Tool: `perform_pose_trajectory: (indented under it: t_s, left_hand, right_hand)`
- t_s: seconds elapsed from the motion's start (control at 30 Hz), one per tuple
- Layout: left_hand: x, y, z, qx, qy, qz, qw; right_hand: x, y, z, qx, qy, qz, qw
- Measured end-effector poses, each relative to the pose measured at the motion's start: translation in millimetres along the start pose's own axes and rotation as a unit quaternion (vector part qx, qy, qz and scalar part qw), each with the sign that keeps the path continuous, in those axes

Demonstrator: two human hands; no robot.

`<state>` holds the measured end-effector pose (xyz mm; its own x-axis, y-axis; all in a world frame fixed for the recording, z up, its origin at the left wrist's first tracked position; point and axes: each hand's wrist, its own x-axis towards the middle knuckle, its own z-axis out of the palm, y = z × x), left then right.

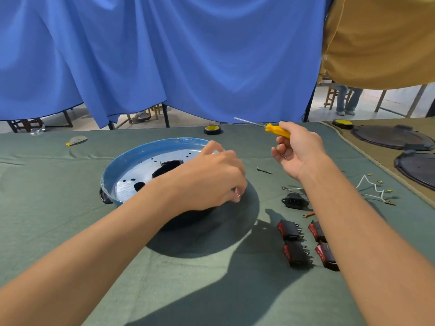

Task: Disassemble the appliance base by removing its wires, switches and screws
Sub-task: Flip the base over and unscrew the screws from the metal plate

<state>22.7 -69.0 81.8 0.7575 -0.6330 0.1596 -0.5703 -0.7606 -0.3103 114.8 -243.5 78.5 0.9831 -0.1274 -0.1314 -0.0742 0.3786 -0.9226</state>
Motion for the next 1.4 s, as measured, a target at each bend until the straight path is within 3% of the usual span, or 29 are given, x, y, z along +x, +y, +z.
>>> perform_pose_trajectory:
  t_s: [0.4, 0.73, 0.97, 1.4]
  left_hand:
    - [121.5, -25.3, 20.3, -0.091, -0.088, -0.08, 0.989]
    - [146.8, -37.5, 54.2, -0.133, -0.137, -0.103, 0.976]
    - [142.3, -47.7, 58.9, -0.132, -0.162, -0.084, 0.974]
    - [169.0, -27.8, 57.2, -0.147, -0.139, -0.047, 0.978]
  right_hand:
    - [18.1, -8.3, -22.7, 0.037, 0.039, 0.029, 0.998]
    - [30.5, -4.8, -28.1, 0.047, 0.056, 0.052, 0.996]
    - [34.8, -4.5, -31.7, 0.046, 0.068, 0.053, 0.995]
    - [38.9, -8.5, -40.5, 0.042, 0.09, 0.058, 0.993]
